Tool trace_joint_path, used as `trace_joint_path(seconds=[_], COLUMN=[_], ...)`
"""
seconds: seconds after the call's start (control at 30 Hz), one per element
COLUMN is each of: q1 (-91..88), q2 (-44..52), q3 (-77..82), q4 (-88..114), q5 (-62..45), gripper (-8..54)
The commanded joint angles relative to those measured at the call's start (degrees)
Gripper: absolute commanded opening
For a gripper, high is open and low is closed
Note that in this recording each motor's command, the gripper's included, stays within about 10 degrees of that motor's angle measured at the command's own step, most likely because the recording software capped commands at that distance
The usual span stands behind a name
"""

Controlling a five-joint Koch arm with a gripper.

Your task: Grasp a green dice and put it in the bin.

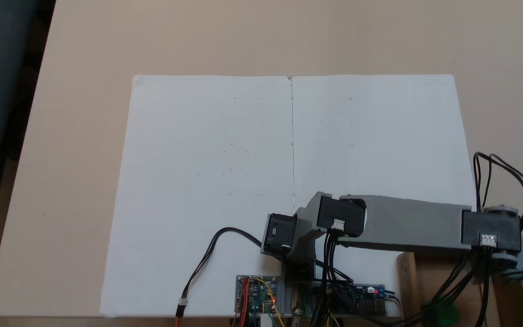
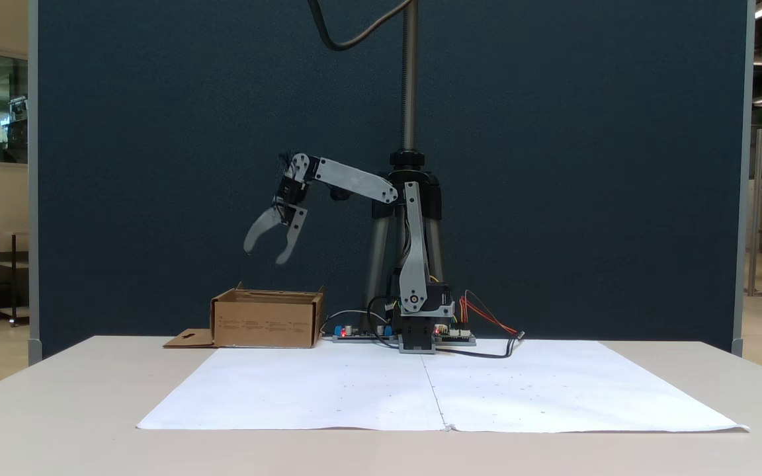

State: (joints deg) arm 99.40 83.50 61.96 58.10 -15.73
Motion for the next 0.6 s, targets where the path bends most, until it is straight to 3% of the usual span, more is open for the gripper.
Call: trace_joint_path(seconds=[0.0, 0.07, 0.13, 0.27, 0.57], q1=[-3.08, -6.94, -13.62, -33.13, -71.81], q2=[1.23, 3.16, 6.06, 12.04, 13.54], q3=[-2.2, -2.2, -2.2, -2.11, 0.79], q4=[0.26, 0.18, 0.18, 0.09, -11.07], q5=[9.47, 13.69, 17.49, 18.19, 20.04], gripper=[31.6, 32.7, 40.1, 44.3, 44.5])
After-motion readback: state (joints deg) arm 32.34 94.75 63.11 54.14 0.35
